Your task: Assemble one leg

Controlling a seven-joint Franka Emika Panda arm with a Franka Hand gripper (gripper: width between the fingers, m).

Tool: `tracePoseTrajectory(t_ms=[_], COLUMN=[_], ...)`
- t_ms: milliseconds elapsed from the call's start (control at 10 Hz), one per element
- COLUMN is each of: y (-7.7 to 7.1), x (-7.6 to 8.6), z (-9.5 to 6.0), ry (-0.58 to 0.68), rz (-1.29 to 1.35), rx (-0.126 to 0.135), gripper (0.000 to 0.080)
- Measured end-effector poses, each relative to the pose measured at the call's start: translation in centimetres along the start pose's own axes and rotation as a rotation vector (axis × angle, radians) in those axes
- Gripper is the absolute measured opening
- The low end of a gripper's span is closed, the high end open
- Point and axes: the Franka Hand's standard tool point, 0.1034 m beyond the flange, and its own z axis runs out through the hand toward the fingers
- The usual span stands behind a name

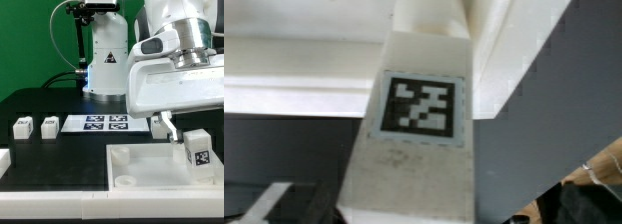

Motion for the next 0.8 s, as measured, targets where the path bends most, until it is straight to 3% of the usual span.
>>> tracePoseTrajectory(t_ms=[300, 600, 700, 800], y=[0.1, 1.0, 0.9, 0.5], x=[-0.1, 2.1, 1.8, 1.6], z=[0.1, -0.9, -0.6, -0.6], ry=[-0.013, -0.169, -0.212, -0.382], rz=[0.001, 0.024, 0.028, 0.043], rx=[0.001, 0.019, 0.026, 0.051], gripper=[0.0649, 0.0649, 0.0649, 0.0649])
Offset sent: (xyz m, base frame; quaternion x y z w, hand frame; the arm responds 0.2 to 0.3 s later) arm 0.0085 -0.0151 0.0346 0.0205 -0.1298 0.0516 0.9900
